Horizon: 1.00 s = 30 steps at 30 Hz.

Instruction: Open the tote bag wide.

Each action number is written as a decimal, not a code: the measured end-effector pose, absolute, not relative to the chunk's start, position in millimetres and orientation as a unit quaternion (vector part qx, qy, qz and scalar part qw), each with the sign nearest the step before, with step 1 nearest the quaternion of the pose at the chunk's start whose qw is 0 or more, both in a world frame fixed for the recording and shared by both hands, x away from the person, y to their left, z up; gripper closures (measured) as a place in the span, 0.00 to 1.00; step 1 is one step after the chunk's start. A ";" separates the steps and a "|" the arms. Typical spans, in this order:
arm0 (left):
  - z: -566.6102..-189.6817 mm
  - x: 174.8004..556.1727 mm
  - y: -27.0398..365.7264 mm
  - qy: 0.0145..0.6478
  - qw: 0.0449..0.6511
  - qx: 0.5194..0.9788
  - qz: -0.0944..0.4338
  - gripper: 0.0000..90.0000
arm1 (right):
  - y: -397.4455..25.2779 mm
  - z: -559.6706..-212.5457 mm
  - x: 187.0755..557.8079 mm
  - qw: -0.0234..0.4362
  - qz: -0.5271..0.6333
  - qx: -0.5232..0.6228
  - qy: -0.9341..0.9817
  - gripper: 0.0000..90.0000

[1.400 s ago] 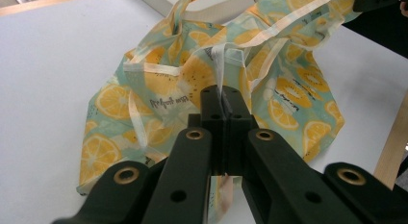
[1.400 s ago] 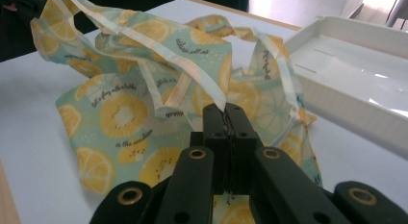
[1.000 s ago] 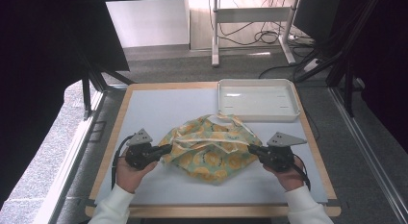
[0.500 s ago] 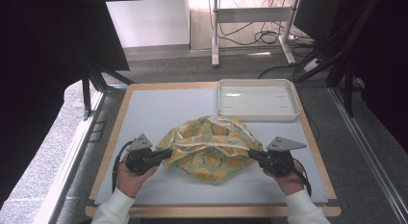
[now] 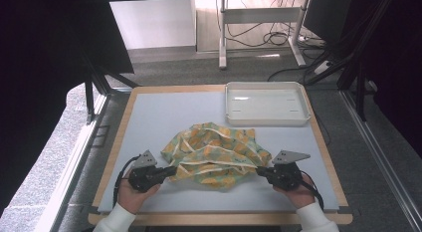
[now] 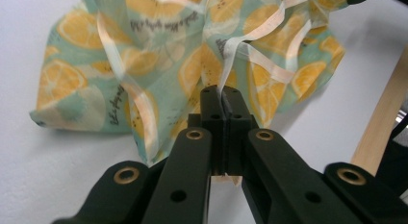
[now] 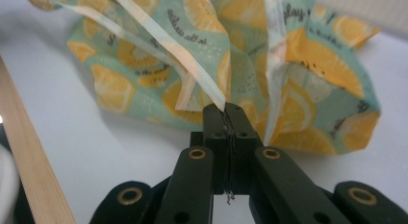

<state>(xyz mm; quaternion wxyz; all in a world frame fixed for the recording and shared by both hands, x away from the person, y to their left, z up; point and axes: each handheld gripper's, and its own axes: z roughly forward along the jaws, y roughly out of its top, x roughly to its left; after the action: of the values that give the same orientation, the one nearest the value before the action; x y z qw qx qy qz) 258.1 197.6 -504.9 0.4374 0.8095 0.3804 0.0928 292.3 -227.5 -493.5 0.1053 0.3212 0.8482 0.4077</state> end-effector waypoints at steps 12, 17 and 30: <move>-525.4 266.3 194.4 0.392 0.393 0.829 0.067 1.00 | -232.6 -508.9 297.6 0.102 0.368 0.340 0.860 0.98; -534.3 271.0 190.9 0.396 0.371 0.839 0.052 1.00 | -230.3 -513.2 298.8 0.104 0.351 0.342 0.866 0.98; -524.3 265.6 190.1 0.382 0.396 0.831 0.081 0.67 | -229.6 -503.1 293.0 0.130 0.369 0.325 0.861 0.75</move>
<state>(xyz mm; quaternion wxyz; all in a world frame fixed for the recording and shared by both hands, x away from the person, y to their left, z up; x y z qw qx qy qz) 265.6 190.1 -524.3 0.3956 0.8312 0.3822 0.0806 293.0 -229.6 -503.1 0.1299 0.3249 0.8611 0.3690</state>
